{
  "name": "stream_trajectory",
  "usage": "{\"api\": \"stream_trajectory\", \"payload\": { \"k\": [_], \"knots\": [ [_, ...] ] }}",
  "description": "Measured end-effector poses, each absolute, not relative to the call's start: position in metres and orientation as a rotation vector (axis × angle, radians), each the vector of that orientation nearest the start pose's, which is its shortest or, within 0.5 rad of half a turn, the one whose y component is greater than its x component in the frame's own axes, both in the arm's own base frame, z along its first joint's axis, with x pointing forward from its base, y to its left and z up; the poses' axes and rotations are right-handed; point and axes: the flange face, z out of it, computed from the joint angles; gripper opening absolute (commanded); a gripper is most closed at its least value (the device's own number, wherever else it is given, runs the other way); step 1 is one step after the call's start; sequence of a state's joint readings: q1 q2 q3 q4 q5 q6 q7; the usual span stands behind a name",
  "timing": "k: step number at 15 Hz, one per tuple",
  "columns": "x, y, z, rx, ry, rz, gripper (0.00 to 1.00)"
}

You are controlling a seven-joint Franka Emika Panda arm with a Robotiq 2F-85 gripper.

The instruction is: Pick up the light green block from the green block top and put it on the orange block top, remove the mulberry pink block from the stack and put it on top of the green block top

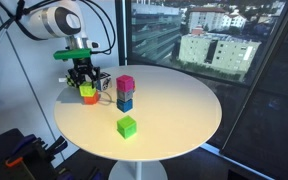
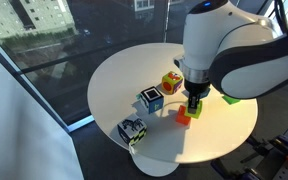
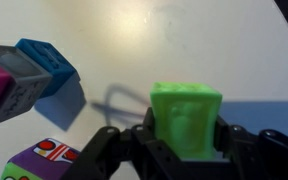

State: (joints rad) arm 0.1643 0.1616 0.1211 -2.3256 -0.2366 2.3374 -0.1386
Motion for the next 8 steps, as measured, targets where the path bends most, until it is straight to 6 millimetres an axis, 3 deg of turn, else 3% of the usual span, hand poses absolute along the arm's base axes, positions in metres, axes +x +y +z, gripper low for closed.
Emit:
{"api": "stream_trajectory", "payload": {
  "k": [7,8],
  "knots": [
    [0.4843,0.1405,0.2534,-3.166,-1.007,0.206,0.26],
    [0.4842,0.1408,0.2533,-3.167,-1.012,0.205,0.68]
  ]
}}
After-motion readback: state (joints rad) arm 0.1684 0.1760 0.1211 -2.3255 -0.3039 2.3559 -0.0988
